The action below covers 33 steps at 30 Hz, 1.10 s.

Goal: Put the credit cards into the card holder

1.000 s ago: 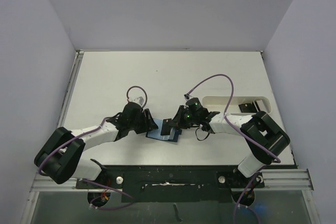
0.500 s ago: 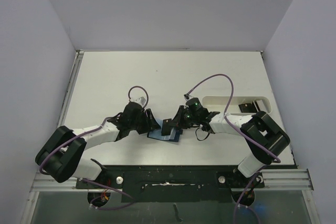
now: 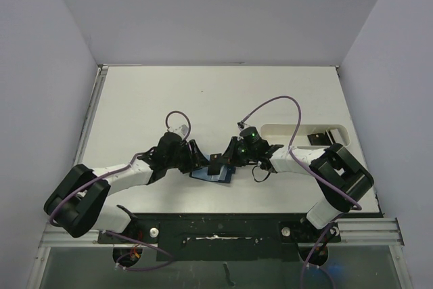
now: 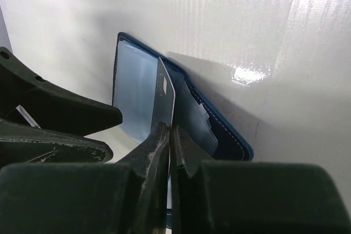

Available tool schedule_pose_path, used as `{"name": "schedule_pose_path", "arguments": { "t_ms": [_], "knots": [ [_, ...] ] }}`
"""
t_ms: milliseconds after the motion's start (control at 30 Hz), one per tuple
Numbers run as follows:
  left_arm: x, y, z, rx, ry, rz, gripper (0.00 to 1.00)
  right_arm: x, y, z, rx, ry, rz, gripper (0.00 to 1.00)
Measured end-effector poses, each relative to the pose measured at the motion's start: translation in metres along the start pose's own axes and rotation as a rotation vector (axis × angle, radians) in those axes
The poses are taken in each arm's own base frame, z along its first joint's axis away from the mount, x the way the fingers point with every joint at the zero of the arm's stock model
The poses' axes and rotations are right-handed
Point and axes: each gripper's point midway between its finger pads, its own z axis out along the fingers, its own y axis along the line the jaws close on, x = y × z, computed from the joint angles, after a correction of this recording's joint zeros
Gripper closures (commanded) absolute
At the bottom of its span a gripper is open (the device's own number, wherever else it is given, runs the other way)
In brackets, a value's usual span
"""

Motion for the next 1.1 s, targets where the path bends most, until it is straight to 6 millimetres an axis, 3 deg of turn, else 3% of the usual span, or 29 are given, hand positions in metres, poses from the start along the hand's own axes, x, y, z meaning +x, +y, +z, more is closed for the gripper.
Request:
{"name": "schedule_pose_path", "arguments": {
  "t_ms": [233,500,1100],
  "knots": [
    [-0.001,-0.006,-0.002,0.031,-0.008,-0.001,0.54,0.002,-0.002,0.000,0.002,0.001,0.000,1.00],
    [-0.008,0.015,-0.005,-0.095,-0.031,0.060,0.52,0.002,-0.003,0.000,0.002,0.001,-0.001,1.00],
    [-0.005,0.027,-0.001,-0.136,-0.012,0.094,0.52,0.002,-0.003,0.000,0.003,0.001,-0.001,1.00]
  ]
}}
